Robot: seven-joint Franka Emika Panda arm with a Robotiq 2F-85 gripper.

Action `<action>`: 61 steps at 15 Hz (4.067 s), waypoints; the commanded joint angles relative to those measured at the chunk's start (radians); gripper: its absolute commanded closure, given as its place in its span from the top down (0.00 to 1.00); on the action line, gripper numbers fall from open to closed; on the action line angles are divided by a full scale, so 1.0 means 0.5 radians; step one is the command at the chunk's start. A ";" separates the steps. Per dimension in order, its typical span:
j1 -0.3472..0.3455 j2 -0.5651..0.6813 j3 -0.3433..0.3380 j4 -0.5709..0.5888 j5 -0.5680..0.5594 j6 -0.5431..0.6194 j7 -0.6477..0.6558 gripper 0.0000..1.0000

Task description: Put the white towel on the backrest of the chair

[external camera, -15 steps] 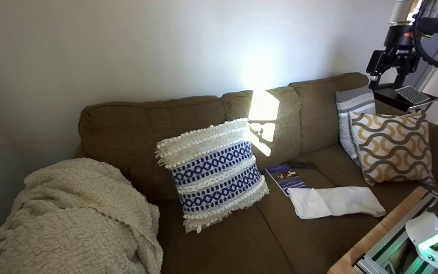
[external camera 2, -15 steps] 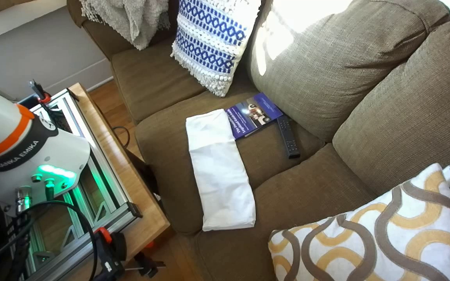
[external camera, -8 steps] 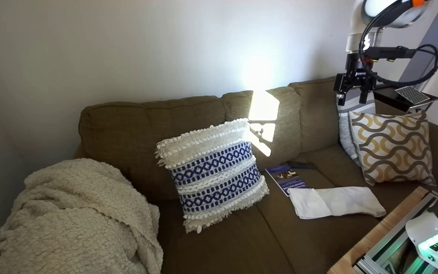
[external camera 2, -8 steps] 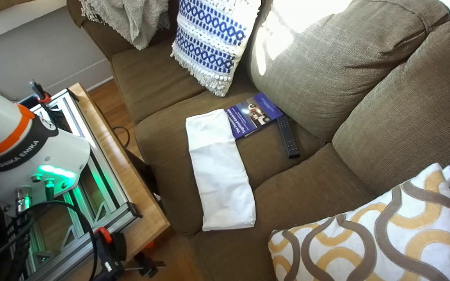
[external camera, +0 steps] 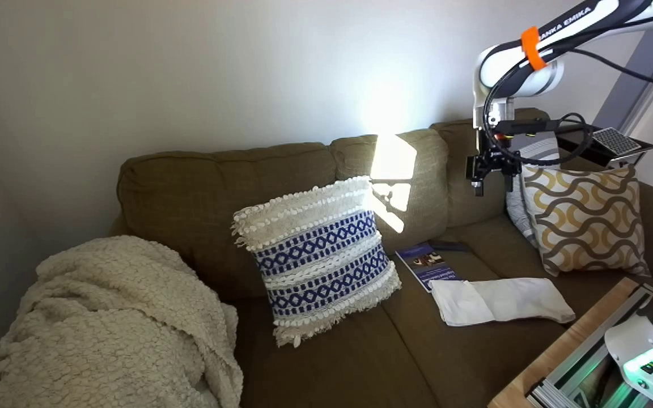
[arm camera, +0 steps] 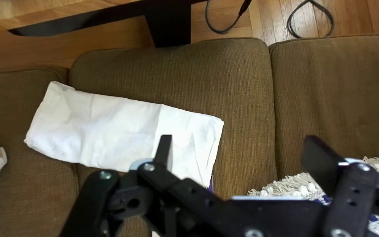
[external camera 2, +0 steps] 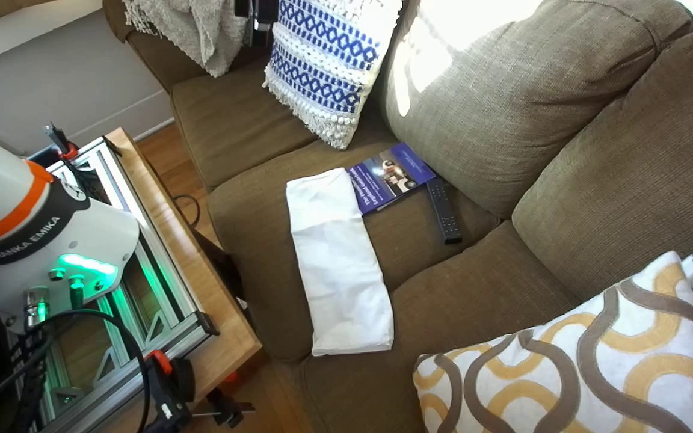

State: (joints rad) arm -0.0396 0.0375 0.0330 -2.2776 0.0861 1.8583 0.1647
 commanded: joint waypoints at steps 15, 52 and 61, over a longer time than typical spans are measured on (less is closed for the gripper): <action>0.053 0.647 -0.061 0.239 0.037 0.108 -0.068 1.00; 0.301 2.477 -0.155 1.515 -0.213 0.760 0.090 0.87; 0.325 2.611 -0.180 1.710 -0.217 0.669 0.156 0.68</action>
State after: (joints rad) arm 0.1222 1.2932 -0.0504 -1.4883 -0.0270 2.2278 0.2346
